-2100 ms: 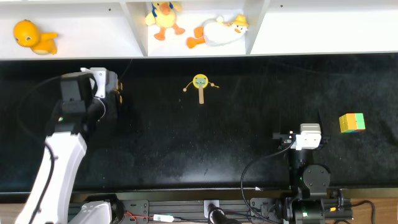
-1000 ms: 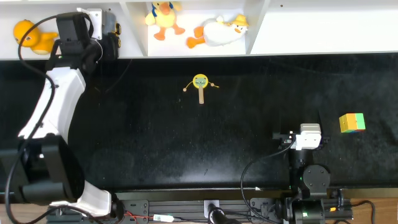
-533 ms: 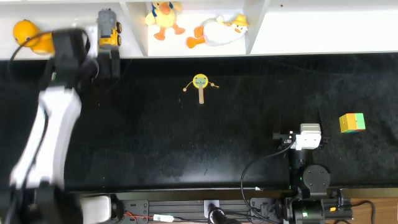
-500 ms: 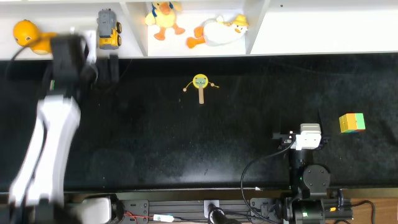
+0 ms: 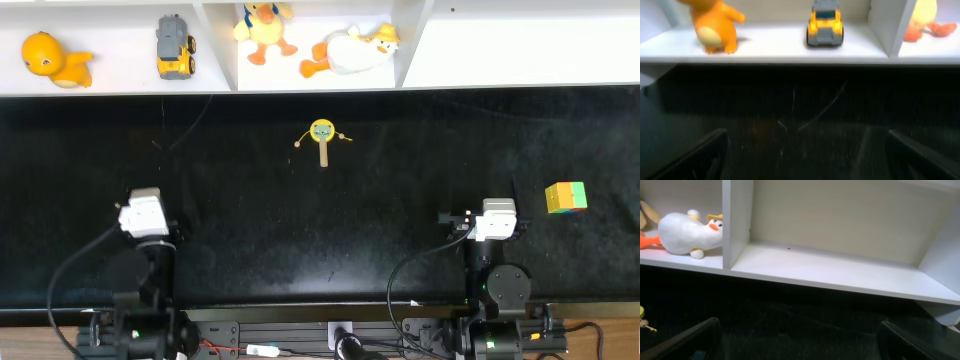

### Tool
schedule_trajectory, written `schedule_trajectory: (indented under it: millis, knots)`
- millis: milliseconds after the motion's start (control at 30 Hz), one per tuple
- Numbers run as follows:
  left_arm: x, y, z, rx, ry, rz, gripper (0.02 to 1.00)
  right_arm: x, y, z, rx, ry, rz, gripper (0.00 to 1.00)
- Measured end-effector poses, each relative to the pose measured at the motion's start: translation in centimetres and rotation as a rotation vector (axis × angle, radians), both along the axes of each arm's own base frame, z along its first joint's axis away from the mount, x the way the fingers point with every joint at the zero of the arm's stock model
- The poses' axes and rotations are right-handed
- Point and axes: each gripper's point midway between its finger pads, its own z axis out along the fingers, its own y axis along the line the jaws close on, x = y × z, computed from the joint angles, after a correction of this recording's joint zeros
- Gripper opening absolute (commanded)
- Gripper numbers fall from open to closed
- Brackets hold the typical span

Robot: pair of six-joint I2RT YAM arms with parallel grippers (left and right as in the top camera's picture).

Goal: Store Toys

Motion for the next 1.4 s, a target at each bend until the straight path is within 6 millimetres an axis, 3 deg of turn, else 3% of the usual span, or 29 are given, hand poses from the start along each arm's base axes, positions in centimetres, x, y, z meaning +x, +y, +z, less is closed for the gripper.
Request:
schedule_trajectory:
  millis: [67,233,1067,1167,1267,1333,1400]
  knots:
    - [-0.6,-0.2,-0.2,-0.001,0.004,-0.009,0.998,0.0,0.0,0.0,0.0,-0.001,0.0,0.993]
    - [-0.9,-0.7,2.0,0.001,-0.097,-0.038,0.996,0.0,0.0,0.0,-0.001,0.0,0.0,0.993]
    - [-0.9,-0.9,2.0,0.0,-0.097,-0.048,0.998,0.1,-0.1,-0.2,0.0,0.011,-0.006,0.996]
    - [-0.9,-0.9,2.0,0.0,-0.097,-0.048,0.998,0.5,-0.1,-2.5,0.021,0.138,-0.009,0.996]
    - [-0.9,-0.9,2.1,0.0,-0.098,-0.048,0.998,0.5,0.7,-5.9,0.097,0.427,-0.005,0.993]
    - [-0.9,-0.9,2.1,0.0,-0.098,-0.048,0.998,0.6,2.2,-6.3,0.149,0.596,0.014,0.996]
    - [-0.9,-0.9,2.1,0.0,-0.099,-0.048,0.998,1.3,4.3,-5.4,0.183,0.718,0.036,0.996]
